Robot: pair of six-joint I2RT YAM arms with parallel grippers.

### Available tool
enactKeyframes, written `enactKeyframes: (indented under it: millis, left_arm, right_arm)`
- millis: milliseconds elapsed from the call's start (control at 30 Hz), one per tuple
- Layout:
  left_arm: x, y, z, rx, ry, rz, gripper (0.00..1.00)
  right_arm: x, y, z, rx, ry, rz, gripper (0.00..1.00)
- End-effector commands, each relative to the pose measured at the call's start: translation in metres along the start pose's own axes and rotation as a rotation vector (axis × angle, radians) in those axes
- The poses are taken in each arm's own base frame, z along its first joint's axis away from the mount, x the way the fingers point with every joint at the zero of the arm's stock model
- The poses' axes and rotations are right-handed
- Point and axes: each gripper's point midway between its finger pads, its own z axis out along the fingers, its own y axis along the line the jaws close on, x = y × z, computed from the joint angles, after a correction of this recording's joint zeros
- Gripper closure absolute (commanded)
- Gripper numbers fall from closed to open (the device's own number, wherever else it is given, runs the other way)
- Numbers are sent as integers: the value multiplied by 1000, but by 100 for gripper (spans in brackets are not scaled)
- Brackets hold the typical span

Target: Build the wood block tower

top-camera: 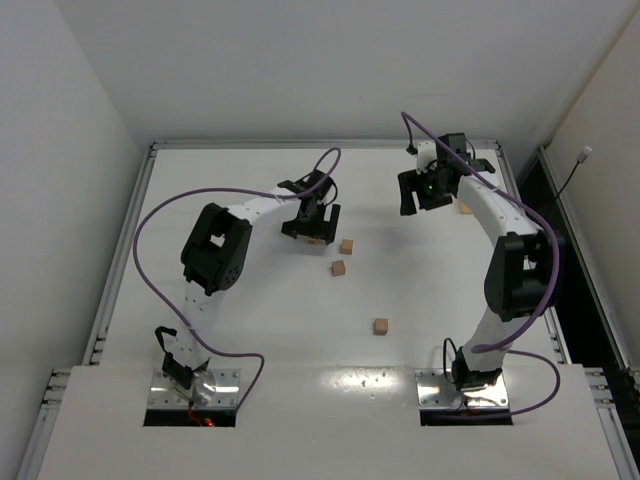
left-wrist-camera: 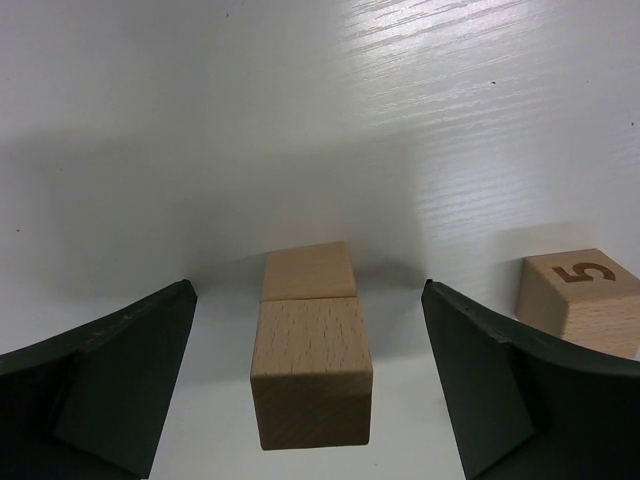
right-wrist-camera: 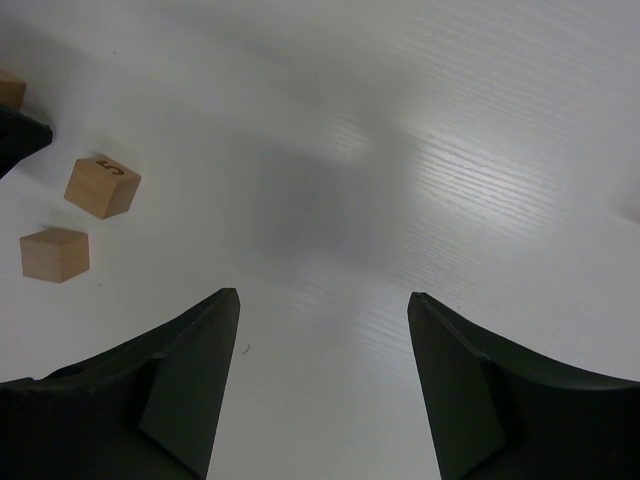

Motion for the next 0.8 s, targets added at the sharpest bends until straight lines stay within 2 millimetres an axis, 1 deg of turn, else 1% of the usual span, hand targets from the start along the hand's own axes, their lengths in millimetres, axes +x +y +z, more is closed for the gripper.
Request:
enactKeyframes:
  millis: [0, 33, 67, 100, 133, 167, 200, 233, 267, 300, 333, 367, 400, 433, 467, 500, 533, 567, 600, 633, 667, 700, 733, 767]
  left_arm:
    - [-8, 1, -8, 17, -20, -2, 4]
    - [-15, -1, -14, 24, -41, 6, 4]
    - [-15, -1, -14, 24, -41, 6, 3]
    - [-24, -3, -23, 33, -67, 14, 3]
    - [-33, -5, -31, 42, -93, 12, 3]
    - [-37, -11, -37, 53, -111, 18, 3]
    - [-45, -17, -49, 68, -141, 33, 3]
    - [-52, -17, -56, 66, -164, 40, 3]
    - [-60, -24, -67, 70, -198, 59, 3]
    - [-63, -29, -78, 76, -221, 66, 3]
    - [-71, -29, -86, 76, -249, 62, 3]
    - [-76, -35, -95, 87, -272, 80, 3]
    - [-79, -33, -100, 79, -286, 77, 2]
    - [-88, -31, -114, 69, -325, 79, 2]
    - [-90, -34, -121, 68, -341, 83, 2]
    - [-96, -34, -130, 75, -364, 88, 2]
    - [-100, -29, -136, 49, -385, 80, 2]
    - [-108, -27, -154, 46, -427, 70, 2]
    - [-109, -23, -160, 27, -438, 64, 2]
    - [-114, -14, -168, 1, -462, 47, 2]
    - [-124, 5, -185, -45, -509, 0, 2]
    - [-125, 7, -186, -56, -512, -3, 0]
    - [-129, 25, -197, -68, -534, -50, 0]
    - [-133, 36, -206, -83, -553, -70, 0]
  right_arm:
    - [-21, 0, -9, -4, -60, -26, 35]
    - [-21, 0, -9, -4, -60, -26, 35]
    - [-21, 0, -9, -4, -60, -37, 35]
    - [-23, 0, -13, -2, -70, -39, 35]
    - [-19, 0, -11, -4, -60, -37, 35]
    - [-19, 0, -11, -4, -60, -37, 35]
    - [-18, 1, -13, -3, -62, -46, 35]
    - [-22, 1, -16, 0, -79, -51, 35]
    - [-17, 1, -14, -2, -68, -48, 35]
    - [-23, 6, -17, -4, -88, -62, 35]
    - [-21, 6, -19, -4, -90, -63, 35]
    - [-24, 6, -19, -1, -100, -65, 35]
    - [-20, 6, -17, -3, -91, -63, 35]
    - [-23, 6, -21, -1, -101, -78, 35]
    - [-23, 8, -21, -9, -103, -78, 35]
    - [-26, 8, -26, -6, -116, -92, 35]
    - [-23, 11, -26, -21, -117, -109, 35]
    - [-22, 15, -31, -38, -127, -124, 35]
    - [-24, 17, -33, -48, -143, -166, 35]
    - [-17, 24, -32, -74, -136, -192, 35]
    - [-21, 35, -35, -102, -163, -232, 32]
    - [-17, 36, -33, -112, -156, -251, 31]
    - [-11, 43, -33, -123, -149, -295, 29]
    - [-8, 53, -30, -161, -147, -322, 24]
